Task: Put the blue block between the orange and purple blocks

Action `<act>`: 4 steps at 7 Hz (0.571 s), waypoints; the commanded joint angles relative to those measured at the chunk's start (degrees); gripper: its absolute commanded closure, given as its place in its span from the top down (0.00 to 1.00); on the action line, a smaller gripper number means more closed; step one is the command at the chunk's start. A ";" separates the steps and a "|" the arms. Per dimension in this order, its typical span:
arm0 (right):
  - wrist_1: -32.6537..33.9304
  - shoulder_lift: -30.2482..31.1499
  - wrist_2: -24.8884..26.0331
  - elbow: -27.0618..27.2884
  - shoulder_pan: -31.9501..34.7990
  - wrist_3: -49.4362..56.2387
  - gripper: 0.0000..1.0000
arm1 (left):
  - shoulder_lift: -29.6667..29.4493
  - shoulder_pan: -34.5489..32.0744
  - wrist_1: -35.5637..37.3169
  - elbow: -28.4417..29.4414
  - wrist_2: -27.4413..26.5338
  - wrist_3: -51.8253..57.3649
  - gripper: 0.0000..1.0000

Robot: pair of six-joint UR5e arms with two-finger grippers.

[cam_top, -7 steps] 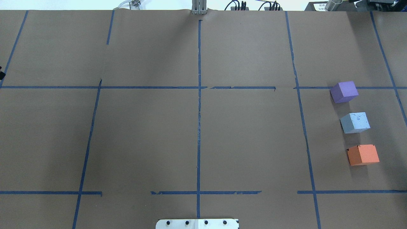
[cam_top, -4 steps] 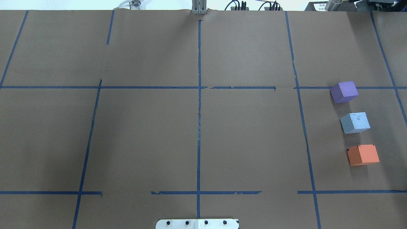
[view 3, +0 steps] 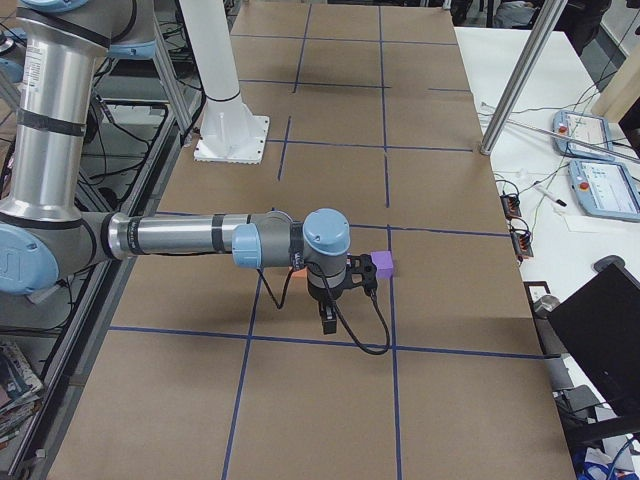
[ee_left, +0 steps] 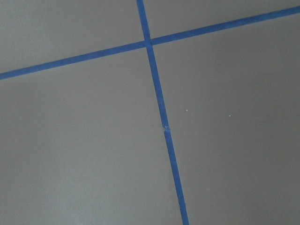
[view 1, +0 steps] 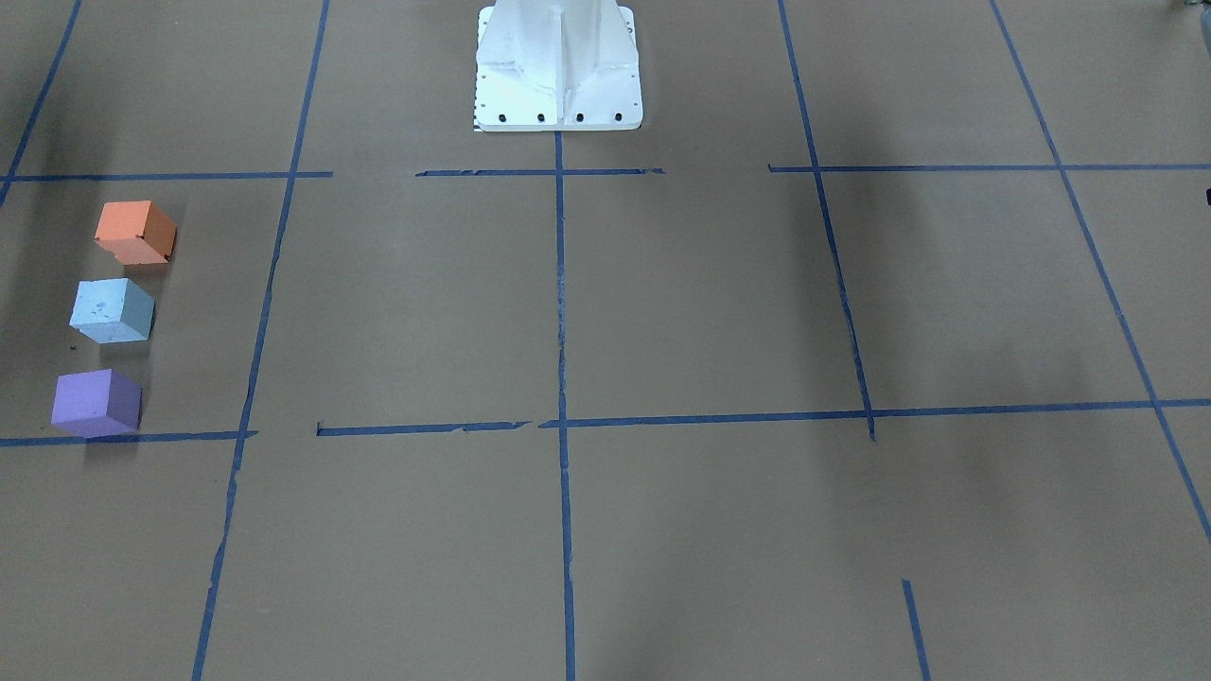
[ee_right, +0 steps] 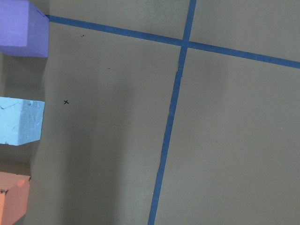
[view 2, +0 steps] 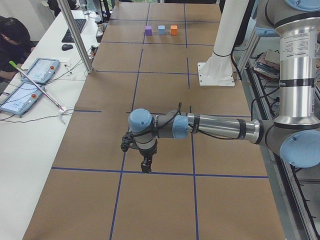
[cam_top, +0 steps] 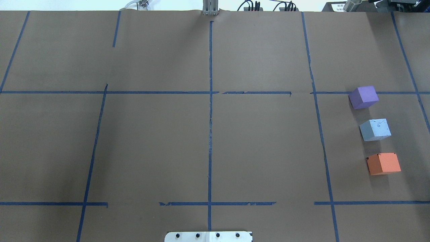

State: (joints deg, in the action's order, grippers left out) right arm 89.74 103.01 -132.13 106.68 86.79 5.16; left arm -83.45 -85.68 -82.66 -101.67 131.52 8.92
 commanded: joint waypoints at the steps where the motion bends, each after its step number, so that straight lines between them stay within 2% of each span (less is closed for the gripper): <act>1: -0.18 0.09 -0.15 -0.16 -0.04 0.02 1.00 | 0.22 -0.10 0.04 -1.33 -0.48 0.05 1.00; 4: -0.44 0.44 -0.24 -0.42 -0.04 0.37 1.00 | 0.13 -0.10 0.04 -2.03 -0.30 0.05 1.00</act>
State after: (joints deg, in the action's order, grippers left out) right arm 89.41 103.39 -132.27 106.35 86.75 5.48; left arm -83.36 -85.73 -82.61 -103.35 131.19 8.98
